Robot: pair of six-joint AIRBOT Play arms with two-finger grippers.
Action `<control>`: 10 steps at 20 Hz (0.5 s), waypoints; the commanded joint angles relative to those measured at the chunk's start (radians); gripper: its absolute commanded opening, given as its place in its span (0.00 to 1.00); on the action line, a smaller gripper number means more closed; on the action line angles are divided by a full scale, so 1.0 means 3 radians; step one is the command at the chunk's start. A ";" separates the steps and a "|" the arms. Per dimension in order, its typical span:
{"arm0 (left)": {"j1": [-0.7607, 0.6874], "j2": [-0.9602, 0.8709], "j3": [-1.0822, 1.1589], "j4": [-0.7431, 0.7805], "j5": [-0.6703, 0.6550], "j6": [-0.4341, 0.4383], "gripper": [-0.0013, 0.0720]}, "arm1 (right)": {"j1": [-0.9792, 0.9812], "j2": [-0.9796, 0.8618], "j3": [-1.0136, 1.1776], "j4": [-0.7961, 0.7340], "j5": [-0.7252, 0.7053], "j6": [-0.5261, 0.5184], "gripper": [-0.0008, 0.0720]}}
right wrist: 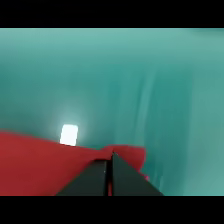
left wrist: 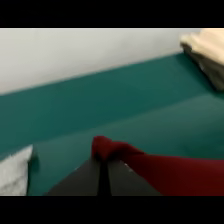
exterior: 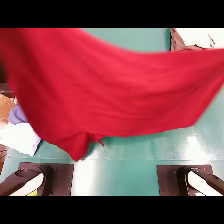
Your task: Fold the shirts.
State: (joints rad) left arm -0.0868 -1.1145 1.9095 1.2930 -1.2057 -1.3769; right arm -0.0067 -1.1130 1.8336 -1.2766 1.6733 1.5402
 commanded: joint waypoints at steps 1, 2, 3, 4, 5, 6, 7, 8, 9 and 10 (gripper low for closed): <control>0.0000 -0.0984 0.0010 -0.0051 -0.0586 -0.0126 0.05 | 0.0395 -0.0535 -0.0604 -0.0469 0.0020 0.0100 0.03; 0.0000 -0.1270 0.0010 -0.0051 -0.0605 -0.0126 0.05 | 0.0417 -0.0717 -0.0763 -0.0459 -0.0113 0.0081 0.03; 0.0000 -0.1509 0.0010 -0.0045 -0.0567 -0.0126 0.05 | 0.0415 -0.0881 -0.0870 -0.0435 -0.0290 0.0045 0.03; 0.0000 -0.1710 0.0010 -0.0042 -0.0533 -0.0136 0.05 | 0.0392 -0.1030 -0.0935 -0.0434 -0.0465 0.0008 0.03; 0.0000 -0.1883 0.0010 -0.0042 -0.0490 -0.0136 0.05 | 0.0365 -0.1189 -0.0937 -0.0425 -0.0609 0.0006 0.03; 0.0000 -0.1999 0.0010 -0.0041 -0.0446 -0.0140 0.05 | 0.0340 -0.1328 -0.0893 -0.0370 -0.0702 0.0000 0.04; 0.0000 -0.2075 0.0010 -0.0024 -0.0385 -0.0137 0.06 | 0.0298 -0.1447 -0.0806 -0.0275 -0.0744 -0.0028 0.04; 0.0001 -0.2107 0.0010 0.0014 -0.0334 -0.0136 0.40 | 0.0254 -0.1564 -0.0682 -0.0155 -0.0758 -0.0051 0.04; 0.0001 -0.2110 0.0011 0.0050 -0.0276 -0.0178 0.92 | 0.0206 -0.1658 -0.0546 -0.0006 -0.0748 -0.0080 0.14; 0.0010 -0.2097 0.0022 0.0078 -0.0272 -0.0225 0.91 | 0.0137 -0.1738 -0.0402 0.0198 -0.0715 -0.0107 0.43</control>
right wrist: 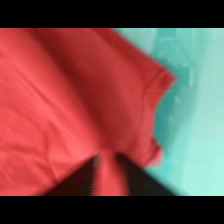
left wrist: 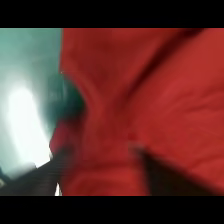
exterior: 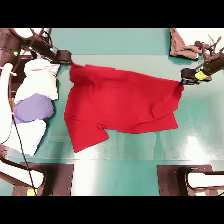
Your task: Fold the shirts.
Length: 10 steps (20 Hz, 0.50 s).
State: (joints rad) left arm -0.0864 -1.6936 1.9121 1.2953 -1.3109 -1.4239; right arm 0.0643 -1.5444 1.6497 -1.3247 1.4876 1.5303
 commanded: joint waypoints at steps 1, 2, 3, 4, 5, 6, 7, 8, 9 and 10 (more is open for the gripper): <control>0.0039 -0.0144 0.0023 0.0052 0.0014 -0.0069 0.84 | -0.0169 -0.0356 0.0337 0.0582 -0.0043 -0.0112 0.54; 0.0098 -0.0107 0.0028 0.0011 -0.0112 -0.0069 0.84 | -0.0245 -0.0376 0.0437 0.0843 0.0039 -0.0224 0.54; 0.0165 -0.0056 0.0020 -0.0050 -0.0238 -0.0064 0.84 | -0.0319 -0.0356 0.0470 0.1047 0.0131 -0.0315 0.54; 0.0240 0.0018 -0.0014 -0.0095 -0.0309 -0.0064 0.84 | -0.0388 -0.0289 0.0426 0.1148 0.0209 -0.0346 0.54; 0.0323 0.0125 -0.0086 -0.0127 -0.0341 -0.0058 0.84 | -0.0434 -0.0181 0.0298 0.1160 0.0221 -0.0380 0.54; 0.0399 0.0235 -0.0196 -0.0142 -0.0345 -0.0055 0.84 | -0.0483 -0.0032 0.0102 0.1160 0.0214 -0.0422 0.53; 0.0476 0.0375 -0.0360 -0.0146 -0.0346 -0.0055 0.84 | -0.0535 0.0144 -0.0141 0.1161 0.0193 -0.0430 0.53; 0.0544 0.0524 -0.0573 -0.0151 -0.0343 -0.0048 0.84 | -0.0579 0.0318 -0.0387 0.1181 0.0173 -0.0479 0.53; 0.0600 0.0670 -0.0813 -0.0151 -0.0341 -0.0023 0.84 | -0.0621 0.0492 -0.0640 0.1221 0.0128 -0.0514 0.53; 0.0660 0.0842 -0.1119 -0.0151 -0.0305 0.0014 0.84 | -0.0665 0.0685 -0.0903 0.1216 0.0083 -0.0521 0.53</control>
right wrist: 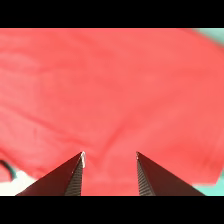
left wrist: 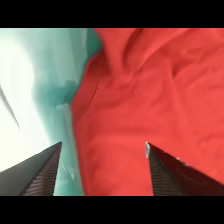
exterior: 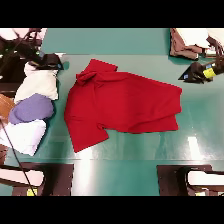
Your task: Fold the shirts.
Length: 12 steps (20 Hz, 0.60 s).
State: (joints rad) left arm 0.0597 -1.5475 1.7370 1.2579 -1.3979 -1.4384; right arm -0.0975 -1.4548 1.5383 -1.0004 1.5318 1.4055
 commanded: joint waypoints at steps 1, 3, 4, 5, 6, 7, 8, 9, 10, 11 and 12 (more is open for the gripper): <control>0.0234 0.0530 -0.0857 -0.0025 0.0064 0.0083 0.84 | -0.0159 0.0557 -0.0768 0.0137 -0.0111 -0.0127 0.53; 0.0370 0.0895 -0.1562 -0.0019 0.0262 0.0086 0.84 | -0.0191 0.0880 -0.1193 0.0134 -0.0212 -0.0128 0.53; 0.0429 0.1059 -0.1918 -0.0020 0.0345 0.0088 0.84 | -0.0209 0.1006 -0.1344 0.0136 -0.0256 -0.0127 0.53; 0.0467 0.1185 -0.2229 -0.0024 0.0415 0.0111 0.84 | -0.0206 0.1128 -0.1480 0.0137 -0.0303 -0.0127 0.53; 0.0481 0.1280 -0.2508 -0.0023 0.0488 0.0112 0.84 | -0.0206 0.1228 -0.1595 0.0137 -0.0360 -0.0127 0.53; 0.0478 0.1330 -0.2756 -0.0047 0.0562 0.0112 0.84 | -0.0206 0.1316 -0.1692 0.0137 -0.0402 -0.0127 0.53; 0.0478 0.1336 -0.2951 -0.0167 0.0622 0.0148 0.84 | -0.0206 0.1381 -0.1762 0.0137 -0.0423 -0.0127 0.53; 0.0478 0.1336 -0.3106 -0.0306 0.0715 0.0211 0.84 | -0.0206 0.1439 -0.1826 0.0136 -0.0434 -0.0127 0.53; 0.0478 0.1336 -0.3249 -0.0509 0.0829 0.0310 0.84 | -0.0206 0.1480 -0.1873 0.0136 -0.0436 -0.0127 0.53; 0.0478 0.1335 -0.3353 -0.0694 0.0944 0.0387 0.84 | -0.0206 0.1507 -0.1905 0.0136 -0.0422 -0.0127 0.53; 0.0478 0.1336 -0.3438 -0.0847 0.1058 0.0436 0.84 | -0.0206 0.1526 -0.1916 0.0134 -0.0413 -0.0127 0.53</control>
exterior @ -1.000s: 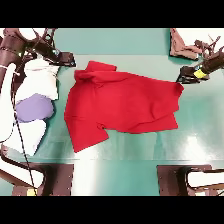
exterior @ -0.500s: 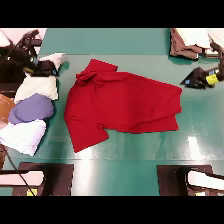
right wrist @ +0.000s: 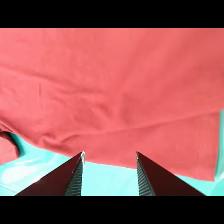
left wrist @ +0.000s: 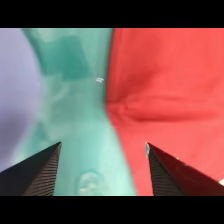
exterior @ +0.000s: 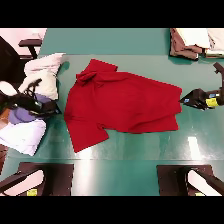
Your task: Fold the shirts.
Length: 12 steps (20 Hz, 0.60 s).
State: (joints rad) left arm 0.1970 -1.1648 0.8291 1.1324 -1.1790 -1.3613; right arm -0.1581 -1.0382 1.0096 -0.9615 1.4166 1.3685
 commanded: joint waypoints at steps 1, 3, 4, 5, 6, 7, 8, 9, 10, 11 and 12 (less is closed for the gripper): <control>0.0020 0.0060 -0.0469 -0.0514 0.0423 0.0201 0.84 | -0.0004 0.0137 -0.0137 0.0008 -0.0011 -0.0004 0.53; 0.0020 0.0060 -0.0553 -0.0591 0.0553 0.0201 0.84 | -0.0004 0.0136 -0.0095 0.0006 0.0000 -0.0004 0.53; -0.0005 0.0060 -0.0585 -0.0599 0.0613 0.0201 0.84 | -0.0004 0.0137 -0.0094 0.0010 -0.0010 -0.0004 0.53; -0.0070 0.0060 -0.0605 -0.0601 0.0687 0.0198 0.84 | -0.0004 0.0136 -0.0097 0.0005 -0.0010 -0.0004 0.53; -0.0177 0.0056 -0.0607 -0.0598 0.0778 0.0188 0.84 | -0.0004 0.0136 -0.0098 0.0006 -0.0009 -0.0004 0.53; -0.0291 0.0056 -0.0605 -0.0598 0.0872 0.0160 0.84 | -0.0004 0.0136 -0.0098 0.0005 0.0000 -0.0004 0.53; -0.0362 0.0056 -0.0603 -0.0598 0.0941 0.0136 0.84 | -0.0004 0.0137 -0.0099 0.0005 0.0004 -0.0004 0.53; -0.0392 0.0056 -0.0603 -0.0599 0.0971 0.0027 0.84 | -0.0005 0.0136 -0.0099 0.0004 0.0003 -0.0004 0.53; -0.0392 0.0056 -0.0603 -0.0598 0.0994 -0.0060 0.84 | -0.0005 0.0136 -0.0099 0.0000 0.0003 -0.0004 0.53; -0.0392 0.0056 -0.0603 -0.0598 0.0997 -0.0072 0.83 | -0.0006 0.0136 -0.0099 -0.0010 0.0004 -0.0005 0.53; -0.0392 0.0056 -0.0603 -0.0594 0.0997 -0.0064 0.56 | -0.0009 0.0136 -0.0103 -0.0045 0.0015 -0.0005 0.53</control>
State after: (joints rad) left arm 0.0971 -1.1484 0.6521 0.9607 -0.9127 -1.3510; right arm -0.1596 -0.9981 0.9798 -0.9627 1.4158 1.3670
